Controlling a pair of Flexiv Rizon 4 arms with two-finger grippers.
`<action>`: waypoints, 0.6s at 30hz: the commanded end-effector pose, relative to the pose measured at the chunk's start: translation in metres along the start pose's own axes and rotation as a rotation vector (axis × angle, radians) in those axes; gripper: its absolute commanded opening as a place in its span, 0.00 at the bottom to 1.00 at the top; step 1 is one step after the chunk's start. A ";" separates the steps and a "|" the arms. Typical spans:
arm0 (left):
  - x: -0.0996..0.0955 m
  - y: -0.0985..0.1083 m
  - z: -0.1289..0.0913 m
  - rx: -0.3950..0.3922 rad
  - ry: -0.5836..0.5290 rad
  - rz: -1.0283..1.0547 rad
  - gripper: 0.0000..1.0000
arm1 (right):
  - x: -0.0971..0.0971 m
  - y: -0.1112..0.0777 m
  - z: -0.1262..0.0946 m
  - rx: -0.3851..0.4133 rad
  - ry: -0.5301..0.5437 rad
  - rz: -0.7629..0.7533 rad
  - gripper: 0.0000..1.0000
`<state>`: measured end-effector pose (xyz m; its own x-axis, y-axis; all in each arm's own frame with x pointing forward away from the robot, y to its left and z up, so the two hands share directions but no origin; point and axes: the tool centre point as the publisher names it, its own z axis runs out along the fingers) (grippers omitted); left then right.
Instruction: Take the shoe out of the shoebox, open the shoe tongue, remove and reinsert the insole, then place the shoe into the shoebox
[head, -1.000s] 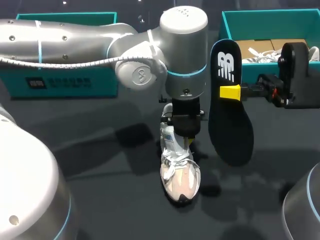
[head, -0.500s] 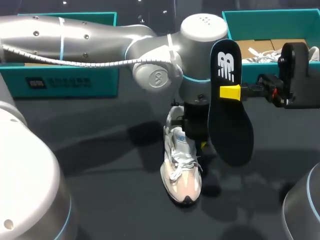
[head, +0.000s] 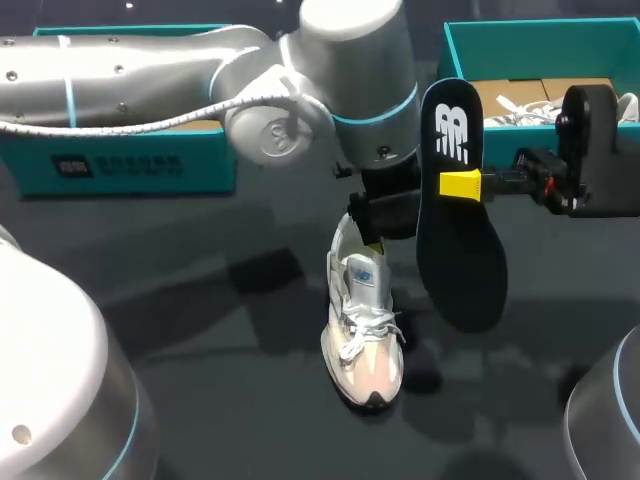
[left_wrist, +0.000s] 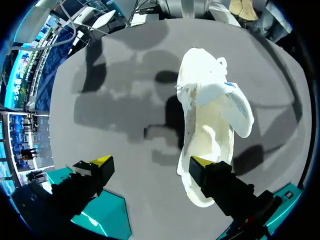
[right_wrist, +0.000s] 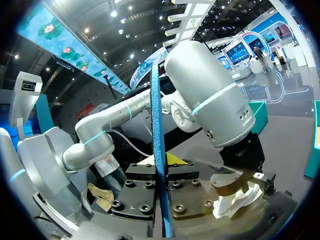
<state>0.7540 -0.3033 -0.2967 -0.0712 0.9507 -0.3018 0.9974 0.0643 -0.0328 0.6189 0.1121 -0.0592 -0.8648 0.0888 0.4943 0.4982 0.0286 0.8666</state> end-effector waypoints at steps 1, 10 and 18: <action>0.024 -0.009 -0.036 -0.075 -0.164 -0.017 1.00 | -0.001 0.000 0.002 0.000 0.000 0.001 0.00; 0.026 -0.010 -0.035 -0.096 -0.167 0.012 1.00 | -0.001 0.000 0.002 0.000 0.000 0.001 0.00; 0.027 -0.002 -0.054 -0.029 -0.406 0.104 1.00 | -0.001 0.000 0.002 0.000 0.000 0.001 0.00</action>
<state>0.7495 -0.2738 -0.2530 0.0128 0.8612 -0.5080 0.9984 0.0170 0.0540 0.6189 0.1121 -0.0592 -0.8648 0.0888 0.4942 0.4982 0.0286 0.8666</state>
